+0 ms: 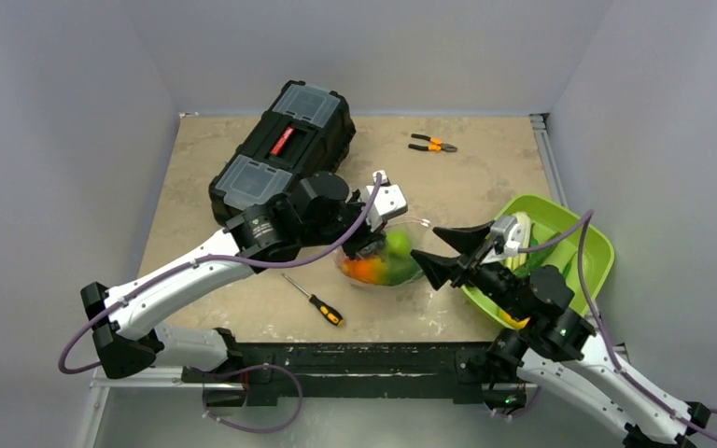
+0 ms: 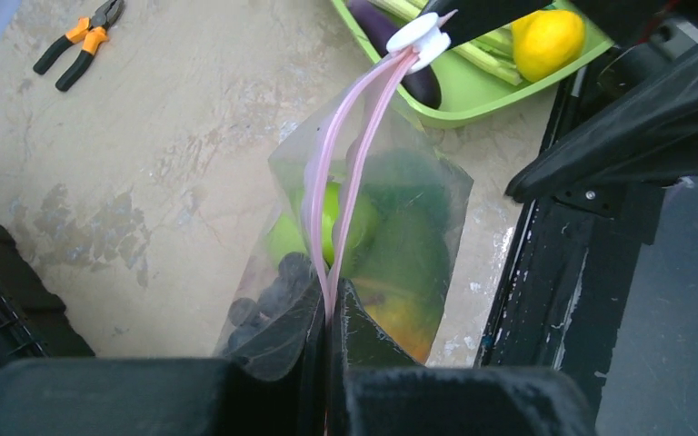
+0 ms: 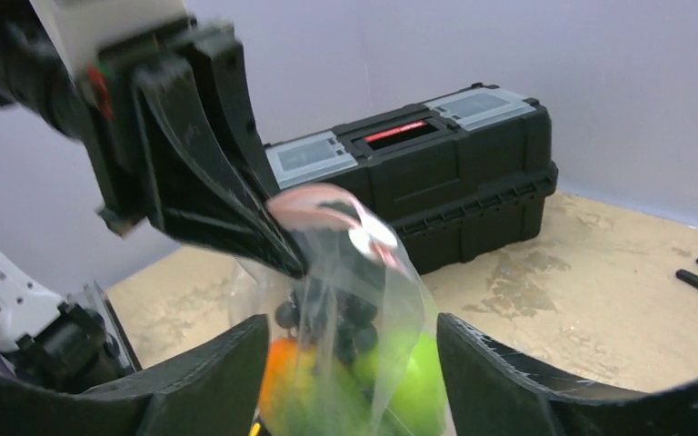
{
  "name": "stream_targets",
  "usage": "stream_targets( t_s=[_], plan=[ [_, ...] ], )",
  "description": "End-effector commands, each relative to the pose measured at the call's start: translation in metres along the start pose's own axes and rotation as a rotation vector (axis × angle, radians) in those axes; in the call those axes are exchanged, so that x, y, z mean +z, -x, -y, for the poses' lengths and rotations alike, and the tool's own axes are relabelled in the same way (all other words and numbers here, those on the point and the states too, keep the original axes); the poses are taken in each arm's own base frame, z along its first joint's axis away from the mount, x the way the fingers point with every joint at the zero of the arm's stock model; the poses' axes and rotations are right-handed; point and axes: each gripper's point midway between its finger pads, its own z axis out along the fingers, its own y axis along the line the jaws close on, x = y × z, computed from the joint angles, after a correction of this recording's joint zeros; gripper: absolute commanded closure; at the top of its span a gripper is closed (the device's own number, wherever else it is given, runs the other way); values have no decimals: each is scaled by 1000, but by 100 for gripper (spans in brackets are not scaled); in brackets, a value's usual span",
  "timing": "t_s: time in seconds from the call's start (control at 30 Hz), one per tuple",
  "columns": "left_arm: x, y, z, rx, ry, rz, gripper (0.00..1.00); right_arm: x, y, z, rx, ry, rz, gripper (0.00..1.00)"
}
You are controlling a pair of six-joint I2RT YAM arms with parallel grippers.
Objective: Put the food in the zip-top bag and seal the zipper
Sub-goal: Zip the zipper food storage bag at the center of the board.
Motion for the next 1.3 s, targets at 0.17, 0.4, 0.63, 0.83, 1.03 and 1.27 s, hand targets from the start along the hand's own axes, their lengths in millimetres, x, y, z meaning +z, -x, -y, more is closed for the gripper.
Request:
stream_targets(
  t_s=[0.17, 0.4, 0.63, 0.83, 1.03, 1.27],
  plan=[
    [-41, 56, 24, 60, -138, 239, 100, 9, 9, -33, -66, 202, 69, 22],
    [-48, 59, 41, 83, -234, 268, 100, 10, 26, -48, -51, 268, 101, 22],
    [-47, 57, 44, 90, -255, 266, 100, 4, 42, -65, -43, 351, 116, 39],
    [-46, 57, 38, 81, -234, 266, 100, 8, 29, -65, -40, 356, 67, 66],
    [-46, 57, 37, 82, -229, 268, 100, 10, 29, -59, -37, 318, 61, 100],
    [-54, 59, 48, 109, -295, 277, 52, 12, 29, -51, 0, 261, 54, 100]
  ],
)
